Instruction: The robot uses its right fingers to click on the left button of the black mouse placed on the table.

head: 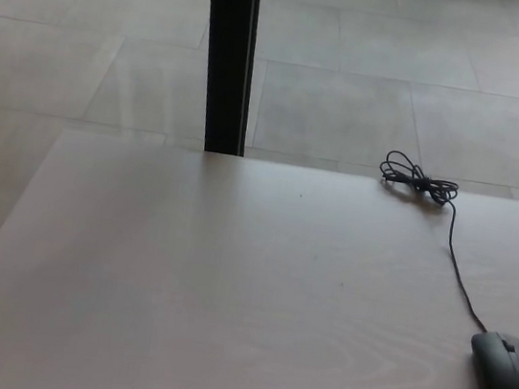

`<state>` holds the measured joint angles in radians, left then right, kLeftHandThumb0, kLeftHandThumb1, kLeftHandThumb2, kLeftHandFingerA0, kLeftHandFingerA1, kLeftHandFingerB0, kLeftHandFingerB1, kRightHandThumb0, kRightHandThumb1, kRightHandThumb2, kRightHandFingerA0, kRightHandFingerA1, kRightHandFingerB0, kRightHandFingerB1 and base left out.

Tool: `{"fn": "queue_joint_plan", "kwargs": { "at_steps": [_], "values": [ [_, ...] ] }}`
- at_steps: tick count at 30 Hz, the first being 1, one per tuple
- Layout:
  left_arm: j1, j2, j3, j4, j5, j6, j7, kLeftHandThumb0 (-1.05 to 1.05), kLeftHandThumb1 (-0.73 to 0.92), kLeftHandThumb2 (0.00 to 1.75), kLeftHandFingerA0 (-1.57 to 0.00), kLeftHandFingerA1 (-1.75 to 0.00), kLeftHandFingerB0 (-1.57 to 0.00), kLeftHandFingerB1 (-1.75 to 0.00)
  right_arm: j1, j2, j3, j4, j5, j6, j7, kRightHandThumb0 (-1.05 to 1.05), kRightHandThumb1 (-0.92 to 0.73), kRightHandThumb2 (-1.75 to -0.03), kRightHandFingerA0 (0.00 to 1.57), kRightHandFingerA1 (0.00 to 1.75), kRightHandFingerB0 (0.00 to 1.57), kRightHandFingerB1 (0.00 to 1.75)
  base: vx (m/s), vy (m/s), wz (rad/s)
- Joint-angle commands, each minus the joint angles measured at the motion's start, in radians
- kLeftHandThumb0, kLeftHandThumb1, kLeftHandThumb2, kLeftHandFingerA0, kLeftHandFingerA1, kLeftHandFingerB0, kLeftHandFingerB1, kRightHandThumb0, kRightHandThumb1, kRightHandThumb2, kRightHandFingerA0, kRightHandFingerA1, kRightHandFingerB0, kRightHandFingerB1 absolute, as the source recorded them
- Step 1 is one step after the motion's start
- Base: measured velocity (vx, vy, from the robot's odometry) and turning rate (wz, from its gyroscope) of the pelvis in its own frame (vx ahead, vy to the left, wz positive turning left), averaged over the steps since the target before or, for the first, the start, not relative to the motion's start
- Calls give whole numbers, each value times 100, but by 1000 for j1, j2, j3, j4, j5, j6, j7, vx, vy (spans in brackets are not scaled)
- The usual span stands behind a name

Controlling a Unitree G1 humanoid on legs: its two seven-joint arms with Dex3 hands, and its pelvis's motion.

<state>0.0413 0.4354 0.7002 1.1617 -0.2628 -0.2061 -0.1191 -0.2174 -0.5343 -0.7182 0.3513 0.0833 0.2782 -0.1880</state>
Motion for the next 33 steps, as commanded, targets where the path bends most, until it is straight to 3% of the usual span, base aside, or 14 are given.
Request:
{"fn": "queue_joint_plan", "kwargs": {
  "at_steps": [1, 6, 8, 12, 13, 14, 15, 16, 18, 19, 26, 28, 30, 33],
  "values": [
    [-16, 34, 15, 13, -48, -21, 3, -83, 92, 78, -75, -57, -69, -56, -90, -62, 179, -83, -130, -71, -28, -86, -84, -65, 101, 72, 33, 56, 0, 0, 0],
    [-11, 34, 10, 12, -54, -49, -19, -80, 92, 77, -72, -57, -54, -55, -66, -42, 398, -183, -240, -180, -11, -76, -85, -66, 73, 58, 39, 40, 0, 0, 0],
    [-11, 32, 2, 10, -48, -43, -11, -83, 92, 79, -71, -58, -66, -58, -59, -33, 450, -178, -261, -251, -21, -68, -80, -67, 83, 142, 42, 42, 0, 0, 0],
    [-4, 34, -2, 14, -48, -51, -18, -82, 92, 78, -70, -56, -62, -55, -37, -2, 573, -201, -321, -278, -28, -75, -80, -68, 100, 150, 43, 42, 0, 0, 0],
    [-9, 38, -5, 14, -48, -38, -12, -83, 92, 77, -72, -55, -66, -55, -32, 2, 603, -199, -341, -285, -36, -68, -64, -108, 98, 112, 28, 50, 0, 0, 0],
    [-13, 40, -2, 13, -53, -35, -12, -83, 92, 79, -71, -57, -68, -57, -23, 11, 653, -197, -377, -285, -48, -71, -66, -108, 126, 145, 38, 55, 0, 0, 0],
    [-15, 40, -1, 13, -55, -38, -10, -83, 92, 79, -73, -59, -65, -57, -18, 14, 683, -193, -400, -289, -60, -75, -80, -72, 97, 172, 44, 41, 0, 0, 0],
    [-16, 40, -3, 12, -53, -40, -6, -83, 92, 79, -73, -59, -65, -57, -15, 14, 703, -187, -417, -296, -72, -75, -80, -72, 97, 172, 44, 41, 0, 0, 0],
    [-13, 42, -12, 6, -45, -38, -1, -84, 92, 80, -71, -60, -67, -60, -4, 4, 773, -152, -462, -316, -67, -72, -84, -66, 61, 55, 43, 36, 0, 0, 0],
    [-13, 47, -16, 4, -44, -36, -12, -83, 92, 83, -69, -60, -65, -60, -1, -2, 799, -137, -484, -332, -76, -72, -84, -66, 60, 48, 44, 37, 0, 0, 0],
    [-4, 43, -15, 1, -52, -47, -25, -80, 92, 81, -68, -56, -60, -56, -9, -33, 899, -58, -542, -351, -91, -72, -68, -102, 49, 61, 37, 50, 0, 0, 0],
    [-3, 48, -17, 7, -49, -41, -26, -80, 92, 81, -67, -55, -64, -56, -10, -35, 927, -30, -563, -351, -100, -74, -80, -68, 48, 49, 42, 37, 0, 0, 0],
    [-2, 47, -12, 5, -55, -49, -28, -81, 92, 82, -68, -57, -55, -55, -20, -52, 959, 15, -595, -377, -116, -74, -72, -110, 69, 100, 36, 52, 0, 0, 0],
    [-9, 49, -11, -1, -55, -28, 0, -80, 92, 78, -71, -54, -63, -55, -29, -65, 981, 41, -595, -375, -87, -73, -88, -66, 80, 83, 40, 36, 0, 0, 0]
  ]
}}
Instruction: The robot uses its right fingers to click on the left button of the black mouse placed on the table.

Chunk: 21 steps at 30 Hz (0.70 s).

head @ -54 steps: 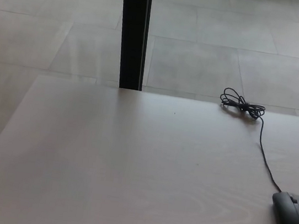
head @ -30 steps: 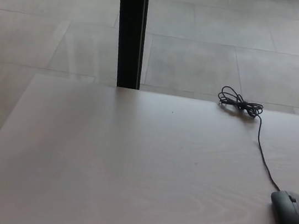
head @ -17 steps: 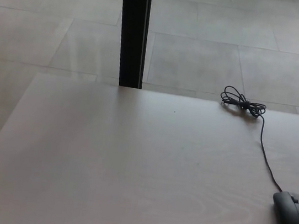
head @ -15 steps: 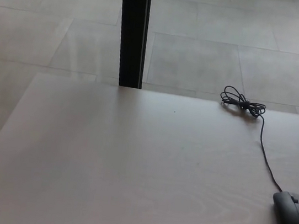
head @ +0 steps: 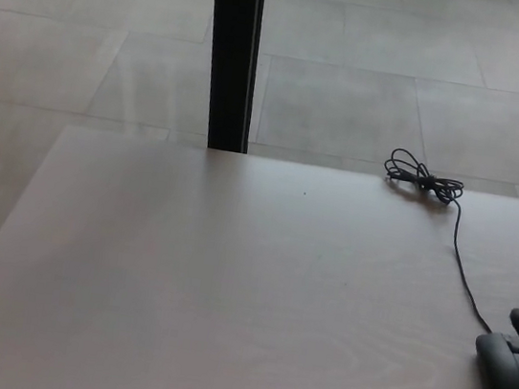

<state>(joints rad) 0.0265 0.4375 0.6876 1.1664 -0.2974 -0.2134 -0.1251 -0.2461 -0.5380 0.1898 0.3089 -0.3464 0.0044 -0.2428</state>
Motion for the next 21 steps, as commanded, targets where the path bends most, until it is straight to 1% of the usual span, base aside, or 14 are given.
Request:
{"fn": "queue_joint_plan", "kwargs": {
  "at_steps": [1, 2, 6, 7, 8, 9, 10, 11, 12, 13, 18, 19, 20, 21],
  "values": [
    [3, 48, 2, -6, -21, -21, 6, -83, 92, 83, -73, -58, -64, -57, -4, -68, 83, 96, -177, -97, -36, -73, -87, -67, 56, 56, 41, 36, 0, 0, 0],
    [3, 53, 1, -3, -20, -22, -5, -83, 92, 82, -71, -58, -68, -58, -13, -88, 104, 130, -207, -99, -43, -76, -73, -108, 29, 53, 34, 49, 0, 0, 0],
    [-1, 61, 2, 3, -21, -26, -12, -84, 92, 81, -70, -57, -69, -60, -26, -115, 132, 162, -238, -124, -59, -72, -70, -109, 32, 55, 30, 48, 0, 0, 0],
    [0, 61, -1, -1, -20, -25, -12, -87, 77, 103, -64, -60, -69, -65, -30, -118, 140, 171, -247, -129, -67, -76, -79, -70, 44, 47, 41, 36, 0, 0, 0],
    [2, 62, -4, -6, -18, -23, -12, -87, 77, 103, -64, -60, -69, -65, -36, -122, 150, 185, -259, -137, -78, -76, -79, -70, 44, 47, 41, 36, 0, 0, 0],
    [1, 62, -3, -4, -20, -25, -18, -77, 83, 127, -62, -65, -61, -66, -39, -126, 162, 188, -276, -138, -82, -71, -86, -66, 46, 44, 44, 36, 0, 0, 0],
    [0, 63, -3, -2, -22, -28, -27, -77, 83, 127, -62, -65, -61, -66, -45, -133, 179, 193, -300, -140, -88, -71, -86, -66, 46, 44, 44, 36, 0, 0, 0],
    [-3, 66, -5, -4, -20, -24, -22, -82, 92, 79, -66, -56, -66, -59, -49, -132, 192, 199, -316, -140, -99, -72, -87, -66, 48, 43, 45, 36, 0, 0, 0],
    [-3, 65, -6, -8, -19, -22, -20, -82, 92, 78, -67, -56, -66, -58, -49, -133, 198, 198, -323, -137, -97, -71, -72, -112, 41, 56, 30, 47, 0, 0, 0],
    [-4, 64, -9, -12, -17, -20, -17, -82, 92, 77, -68, -55, -64, -57, -49, -133, 207, 194, -331, -131, -94, -74, -87, -67, 47, 42, 45, 35, 0, 0, 0],
    [-9, 68, -16, 4, -16, -31, -19, -86, 92, 83, -70, -57, -65, -56, -46, -117, 235, 176, -347, -136, -68, -74, -79, -69, 46, 44, 41, 36, 0, 0, 0],
    [-14, 71, -11, 10, -24, -20, -19, -88, 79, 106, -64, -59, -68, -64, -44, -113, 249, 173, -363, -145, -73, -71, -85, -66, 46, 43, 43, 35, 0, 0, 0],
    [-13, 71, -11, 6, -25, -17, -17, -86, 92, 82, -69, -56, -65, -57, -43, -112, 253, 174, -370, -151, -79, -70, -85, -66, 46, 43, 43, 35, 0, 0, 0],
    [-13, 69, -13, 2, -24, -17, -12, -86, 92, 82, -69, -56, -65, -57, -42, -111, 257, 176, -378, -157, -86, -70, -85, -66, 46, 43, 43, 35, 0, 0, 0]
  ]
}}
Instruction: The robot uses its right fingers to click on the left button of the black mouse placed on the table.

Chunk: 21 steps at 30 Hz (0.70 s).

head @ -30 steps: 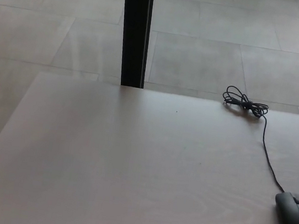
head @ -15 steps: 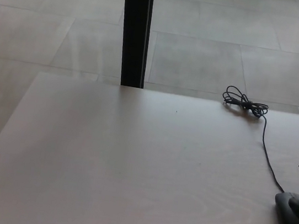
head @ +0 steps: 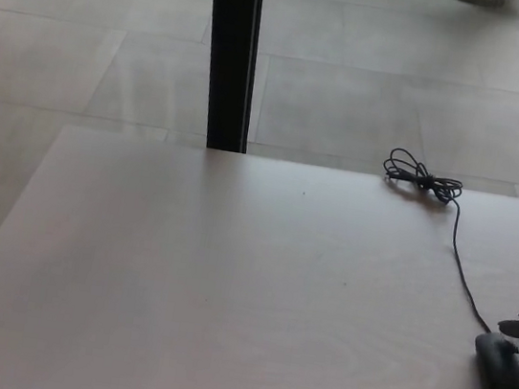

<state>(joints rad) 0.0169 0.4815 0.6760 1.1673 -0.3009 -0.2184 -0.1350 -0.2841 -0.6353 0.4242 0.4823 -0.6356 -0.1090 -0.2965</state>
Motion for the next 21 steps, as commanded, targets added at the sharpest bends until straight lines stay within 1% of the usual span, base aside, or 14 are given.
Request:
{"fn": "queue_joint_plan", "kwargs": {
  "at_steps": [1, 2, 3, 4, 5, 6, 7, 8, 11, 14, 15, 16, 17, 21],
  "values": [
    [-1, 28, -6, 8, -15, -22, -13, -76, 84, 128, -63, -65, -62, -65, -1, 2, 20, 10, -79, -66, -48, -69, -84, -65, 47, 45, 44, 36, 0, 0, 0],
    [-1, 32, -10, 10, -12, -18, -13, -76, 84, 128, -63, -64, -60, -65, -2, 14, 19, 27, -81, -75, -72, -71, -82, -66, 48, 46, 44, 36, 0, 0, 0],
    [-5, 31, -8, 12, -14, -13, -4, -83, 92, 78, -69, -55, -66, -56, -4, 21, 17, 35, -79, -80, -73, -70, -84, -65, 47, 45, 44, 36, 0, 0, 0],
    [-5, 30, -8, 14, -16, -16, -8, -76, 82, 126, -65, -65, -57, -63, -1, 28, 12, 33, -76, -79, -73, -70, -84, -65, 46, 45, 44, 36, 0, 0, 0],
    [-3, 28, -8, 13, -18, -13, -12, -87, 92, 85, -66, -55, -61, -56, -2, 29, 13, 31, -86, -75, -75, -71, -85, -66, 46, 45, 43, 36, 0, 0, 0],
    [-3, 26, -6, 12, -20, -16, -11, -76, 83, 127, -64, -65, -60, -65, -9, 35, 14, 41, -93, -73, -79, -71, -85, -66, 46, 45, 44, 36, 0, 0, 0],
    [-3, 25, -6, 11, -20, -17, -9, -84, 92, 79, -67, -55, -67, -58, -10, 35, 13, 42, -95, -75, -79, -70, -85, -66, 46, 45, 44, 36, 0, 0, 0],
    [-4, 25, -6, 11, -20, -18, -6, -72, 79, 124, -61, -64, -61, -66, -10, 35, 11, 46, -99, -78, -85, -69, -83, -65, 48, 46, 45, 36, 0, 0, 0],
    [-5, 28, -8, 12, -17, -19, -2, -82, 92, 81, -69, -54, -67, -57, -13, 33, 2, 59, -102, -85, -86, -69, -84, -65, 46, 46, 44, 37, 0, 0, 0],
    [-4, 30, -7, 8, -19, -19, -2, -86, 92, 83, -69, -56, -66, -57, -14, 27, -5, 64, -103, -85, -62, -69, -85, -66, 45, 46, 44, 37, 0, 0, 0],
    [-4, 31, -8, 8, -17, -19, 1, -90, 80, 107, -65, -60, -70, -64, -16, 28, -7, 67, -101, -88, -56, -65, -66, -106, 39, 59, 35, 52, 0, 0, 0],
    [-4, 31, -9, 8, -16, -20, 4, -90, 80, 107, -65, -60, -70, -64, -16, 27, -8, 68, -99, -90, -51, -65, -66, -106, 39, 59, 35, 52, 0, 0, 0],
    [-5, 30, -10, 10, -15, -24, 6, -85, 92, 83, -70, -56, -68, -58, -17, 24, -10, 74, -101, -92, -51, -69, -85, -66, 43, 47, 43, 37, 0, 0, 0],
    [-4, 27, -13, 1, -16, -15, 9, -83, 92, 82, -69, -56, -64, -57, -11, 20, -9, 70, -120, -88, -54, -70, -86, -66, 42, 47, 43, 36, 0, 0, 0]
  ]
}}
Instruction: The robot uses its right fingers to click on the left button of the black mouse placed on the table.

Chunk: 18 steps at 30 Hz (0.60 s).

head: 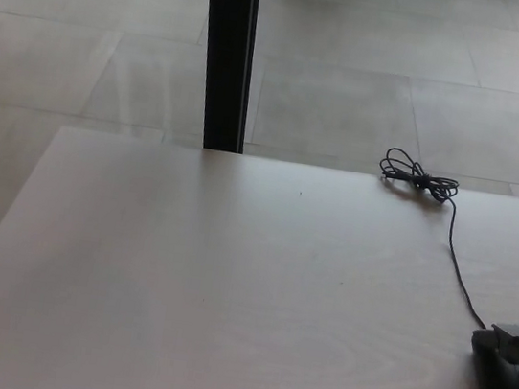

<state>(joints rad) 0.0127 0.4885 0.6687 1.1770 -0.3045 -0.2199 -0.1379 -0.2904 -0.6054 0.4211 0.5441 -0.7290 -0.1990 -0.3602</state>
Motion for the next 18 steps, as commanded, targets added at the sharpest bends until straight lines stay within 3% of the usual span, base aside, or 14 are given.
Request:
{"fn": "queue_joint_plan", "kwargs": {
  "at_steps": [1, 8, 9, 10, 11, 12, 17, 18],
  "values": [
    [1, 20, -6, -9, -13, -14, 11, -83, 92, 82, -69, -56, -64, -57, -4, -10, -7, 8, -28, 2, 10, -70, -86, -66, 42, 47, 43, 36, 0, 0, 0],
    [11, 18, 0, -3, -24, -40, -7, -87, 92, 89, -69, -59, -63, -59, -6, 12, 1, 5, -39, -1, 8, -74, -87, -66, 44, 46, 45, 37, 0, 0, 0],
    [7, 21, -3, 4, -21, -33, -2, -87, 92, 87, -71, -59, -65, -58, -5, 12, 4, 4, -41, -6, 10, -73, -72, -111, 39, 58, 32, 49, 0, 0, 0],
    [7, 21, -4, 4, -21, -34, -2, -87, 92, 87, -71, -59, -65, -58, -5, 12, 3, 4, -41, -7, 10, -73, -72, -111, 39, 58, 32, 49, 0, 0, 0],
    [11, 20, -3, 1, -23, -41, -9, -86, 92, 81, -67, -58, -62, -57, -5, 15, 6, 9, -44, -5, 10, -72, -86, -66, 44, 45, 45, 37, 0, 0, 0],
    [13, 20, -3, 0, -24, -42, -10, -88, 92, 88, -71, -59, -64, -57, -6, 17, 9, 15, -47, -6, 10, -73, -83, -68, 44, 46, 42, 36, 0, 0, 0],
    [16, 20, 8, 5, -38, -25, 0, -88, 92, 85, -72, -56, -69, -56, -16, 24, 19, 33, -59, -1, 18, -73, -83, -68, 44, 45, 42, 36, 0, 0, 0],
    [15, 21, 13, 8, -47, -13, -3, -89, 92, 87, -72, -57, -67, -56, -22, 29, 19, 67, -49, -6, 26, -69, -69, -108, 38, 57, 35, 51, 0, 0, 0]
  ]
}}
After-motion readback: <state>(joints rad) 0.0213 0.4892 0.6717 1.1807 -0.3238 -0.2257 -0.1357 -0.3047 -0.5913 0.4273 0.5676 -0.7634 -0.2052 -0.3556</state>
